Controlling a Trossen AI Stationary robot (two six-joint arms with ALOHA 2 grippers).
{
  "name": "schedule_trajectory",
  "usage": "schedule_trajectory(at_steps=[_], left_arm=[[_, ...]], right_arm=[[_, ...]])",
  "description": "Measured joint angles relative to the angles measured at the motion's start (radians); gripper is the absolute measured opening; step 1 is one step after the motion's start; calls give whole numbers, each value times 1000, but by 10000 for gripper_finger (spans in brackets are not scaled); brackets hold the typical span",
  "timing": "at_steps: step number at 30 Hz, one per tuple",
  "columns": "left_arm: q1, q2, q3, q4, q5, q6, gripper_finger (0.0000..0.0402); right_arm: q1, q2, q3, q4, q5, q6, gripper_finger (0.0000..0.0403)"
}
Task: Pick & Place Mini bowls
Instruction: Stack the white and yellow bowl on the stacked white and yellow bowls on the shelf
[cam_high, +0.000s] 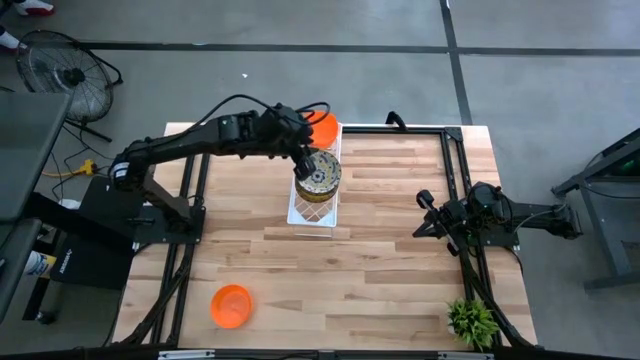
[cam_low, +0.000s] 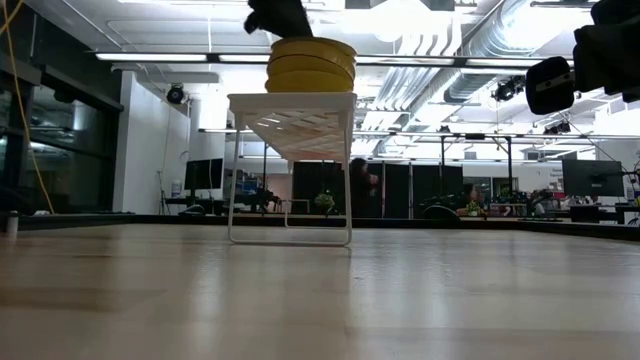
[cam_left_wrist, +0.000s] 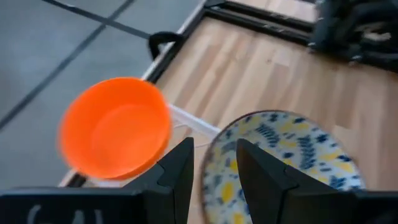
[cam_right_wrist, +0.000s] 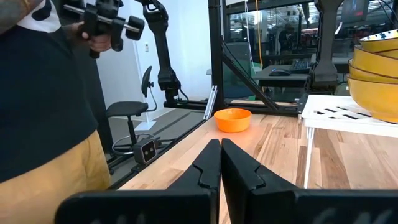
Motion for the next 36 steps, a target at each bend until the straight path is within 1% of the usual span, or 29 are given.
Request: schedule_trajectory(at_steps=[3,7,10,13,16,19,25,27,29,32,33,36], left_arm=[[0,-13,1,-1,-68,8,117],[1,-33,0,-12,-108,58,117],[1,-35,2,-9,-112,154,117],[17,-39,0,-2,-93,313,113],[35,-43,1,6,-29,461,95],[56,-40,1,10,35,562,69],[54,-41,0,20,24,647,10],[54,-49,-33,53,21,650,4],[54,-75,-102,109,21,649,5],[54,-119,-218,260,20,644,1],[54,-139,-260,285,20,638,2],[54,-161,-349,413,27,626,1]], right_arm=[[0,0,0,0,0,0,0],[0,0,0,0,0,0,0],[0,0,0,0,0,0,0],[0,0,0,0,0,0,0],[0,0,0,0,0,0,0],[0,0,0,0,0,0,0],[0,0,0,0,0,0,0],[0,0,0,0,0,0,0],[0,0,0,0,0,0,0],[0,0,0,0,0,0,0],[0,0,0,0,0,0,0],[0,0,0,0,0,0,0]])
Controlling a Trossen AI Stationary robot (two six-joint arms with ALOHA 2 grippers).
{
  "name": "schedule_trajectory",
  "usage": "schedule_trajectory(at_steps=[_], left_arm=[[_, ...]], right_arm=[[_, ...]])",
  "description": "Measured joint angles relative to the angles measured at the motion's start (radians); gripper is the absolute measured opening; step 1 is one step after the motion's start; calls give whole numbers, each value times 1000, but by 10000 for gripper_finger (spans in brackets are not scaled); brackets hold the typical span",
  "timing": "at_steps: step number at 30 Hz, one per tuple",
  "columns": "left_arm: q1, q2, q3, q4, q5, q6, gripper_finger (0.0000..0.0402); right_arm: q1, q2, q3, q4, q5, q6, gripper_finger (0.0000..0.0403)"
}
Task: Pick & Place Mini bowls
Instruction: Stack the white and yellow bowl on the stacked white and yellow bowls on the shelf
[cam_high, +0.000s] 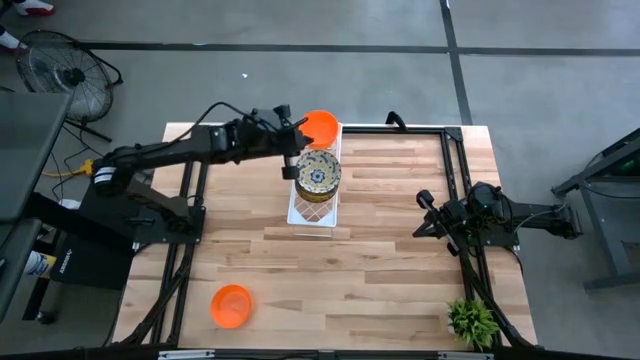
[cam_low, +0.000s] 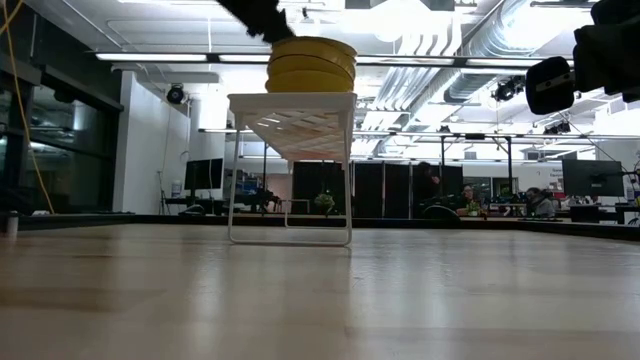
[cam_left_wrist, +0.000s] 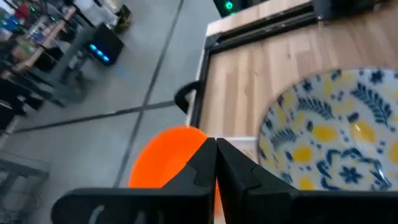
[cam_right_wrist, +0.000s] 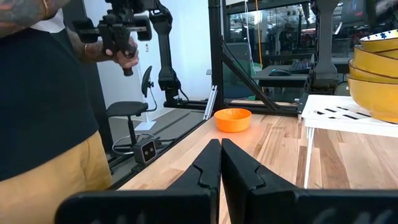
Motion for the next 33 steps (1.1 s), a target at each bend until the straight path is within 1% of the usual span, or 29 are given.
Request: schedule_trajectory(at_steps=[3,4,7,9,18,20,23,27,31,33], left_arm=[[0,-14,-75,74,29,-43,1],[0,-17,-91,111,34,-54,1],[0,-23,-122,155,81,-93,0],[0,-20,-132,155,108,-102,0],[-1,-21,-160,157,139,-174,0],[-1,-21,-167,157,161,-198,0],[-1,-21,-169,154,192,-223,0],[-14,-20,-163,153,193,-240,0],[-17,-54,-133,120,193,-235,0],[-22,-57,-99,99,182,-236,0]], right_arm=[[0,0,0,0,0,0,0],[0,0,0,0,0,0,0],[0,0,0,0,0,0,0],[0,0,0,0,0,0,0],[0,0,0,0,0,0,0],[0,0,0,0,0,0,0],[0,0,0,0,0,0,0],[0,0,0,0,0,0,0],[0,0,0,0,0,0,0],[0,0,0,0,0,0,0]])
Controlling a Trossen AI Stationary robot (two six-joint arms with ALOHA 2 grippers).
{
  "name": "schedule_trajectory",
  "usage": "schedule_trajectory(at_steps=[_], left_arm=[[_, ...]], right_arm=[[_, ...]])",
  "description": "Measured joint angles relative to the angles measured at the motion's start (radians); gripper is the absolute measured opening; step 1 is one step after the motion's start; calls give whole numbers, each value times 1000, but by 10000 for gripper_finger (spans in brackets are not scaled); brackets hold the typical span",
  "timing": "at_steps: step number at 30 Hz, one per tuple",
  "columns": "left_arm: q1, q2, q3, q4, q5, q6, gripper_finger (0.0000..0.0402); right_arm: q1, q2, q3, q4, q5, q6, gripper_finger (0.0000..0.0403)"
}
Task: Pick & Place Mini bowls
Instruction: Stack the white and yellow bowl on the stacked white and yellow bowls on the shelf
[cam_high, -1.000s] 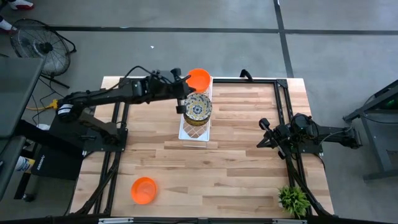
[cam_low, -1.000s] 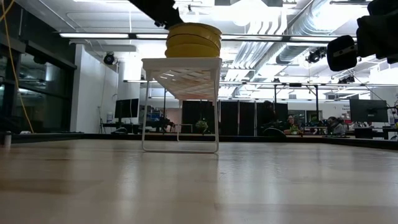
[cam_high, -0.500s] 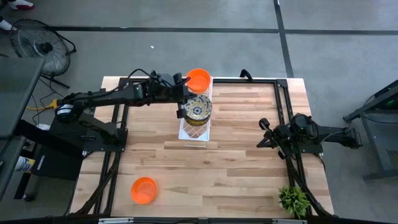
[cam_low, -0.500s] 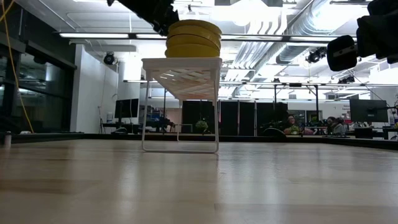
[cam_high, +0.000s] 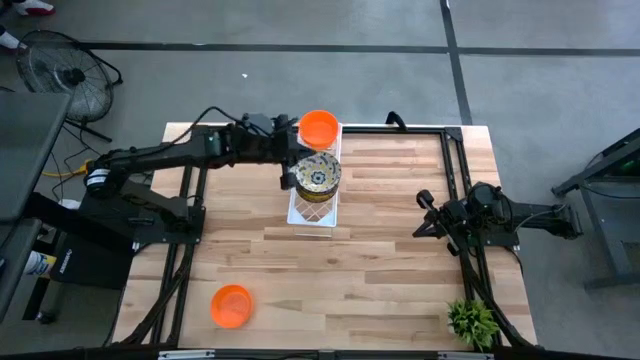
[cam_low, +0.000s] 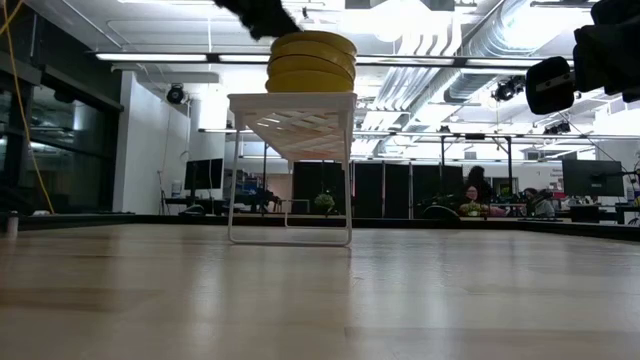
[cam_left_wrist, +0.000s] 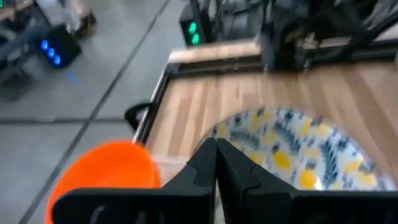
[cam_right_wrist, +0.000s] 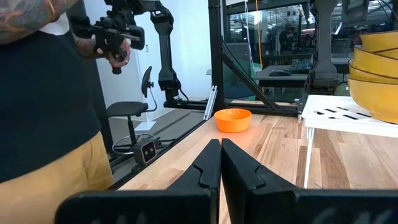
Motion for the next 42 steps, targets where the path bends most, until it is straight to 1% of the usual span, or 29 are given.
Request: schedule_trajectory(at_steps=[3,5,7,11,14,16,18,20,26,29,33,38,42], left_arm=[[-5,5,35,-132,-44,-1,0],[-5,-11,50,-169,-71,0,0],[-3,-19,60,-159,-84,-4,0],[41,-7,51,-179,-102,-15,0],[82,-16,57,-151,-102,-44,0],[107,-15,57,-160,-44,-62,0],[125,-11,54,-166,34,-27,0],[130,-12,54,-155,93,46,0],[168,-13,55,-117,190,270,0],[209,-12,55,-124,223,306,0],[261,-1,55,-100,324,365,0],[295,23,54,-53,446,445,0],[333,47,22,15,535,457,0]], right_arm=[[0,0,0,0,0,0,0],[0,0,0,0,0,0,0],[0,0,0,0,0,0,0],[0,0,0,1,0,0,0],[0,0,0,0,0,0,0],[0,0,0,0,0,0,0],[0,0,0,1,0,0,0],[0,0,0,0,0,0,0],[0,0,0,0,0,0,0],[0,0,0,0,0,0,0],[0,0,0,0,0,0,0],[0,0,0,0,0,0,0],[0,0,0,0,0,0,0]])
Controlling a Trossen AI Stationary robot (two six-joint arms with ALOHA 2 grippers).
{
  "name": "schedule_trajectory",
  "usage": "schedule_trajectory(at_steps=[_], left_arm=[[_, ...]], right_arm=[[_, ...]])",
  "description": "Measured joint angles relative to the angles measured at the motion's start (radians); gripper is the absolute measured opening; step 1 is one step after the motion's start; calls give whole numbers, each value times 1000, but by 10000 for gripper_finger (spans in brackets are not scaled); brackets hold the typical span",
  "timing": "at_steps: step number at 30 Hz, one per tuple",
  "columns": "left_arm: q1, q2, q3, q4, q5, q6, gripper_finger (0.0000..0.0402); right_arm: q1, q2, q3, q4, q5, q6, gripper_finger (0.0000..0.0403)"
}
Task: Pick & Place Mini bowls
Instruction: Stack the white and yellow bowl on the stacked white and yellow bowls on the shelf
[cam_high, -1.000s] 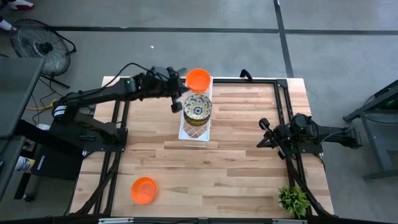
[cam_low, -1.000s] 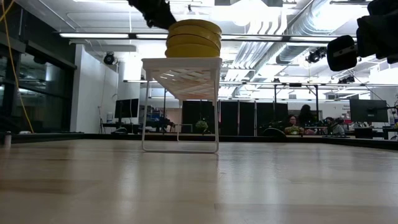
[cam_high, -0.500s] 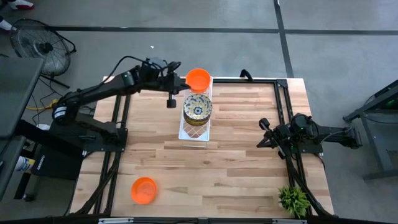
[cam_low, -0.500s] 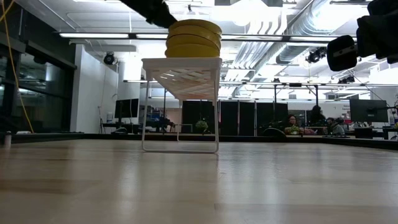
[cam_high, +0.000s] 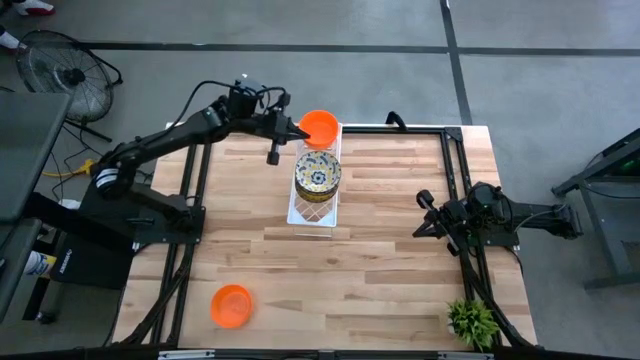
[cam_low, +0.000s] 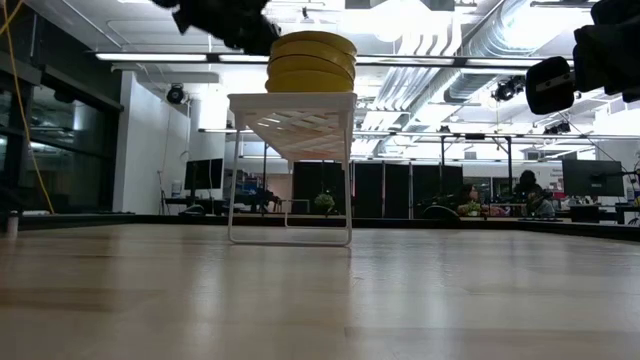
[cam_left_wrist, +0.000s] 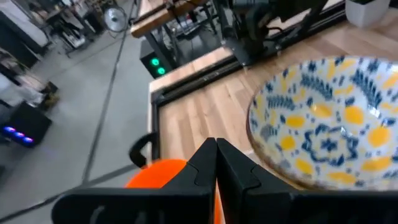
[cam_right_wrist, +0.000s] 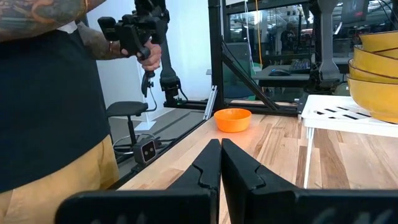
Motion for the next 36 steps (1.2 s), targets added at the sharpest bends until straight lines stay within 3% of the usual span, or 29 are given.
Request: schedule_trajectory(at_steps=[14,28,36], left_arm=[[16,47,-152,276,234,-36,0],[-32,57,-198,276,246,-52,0],[-31,42,-199,291,178,-84,0]], right_arm=[[0,0,0,0,0,0,0],[0,0,0,0,0,0,0],[0,0,0,0,0,0,0]])
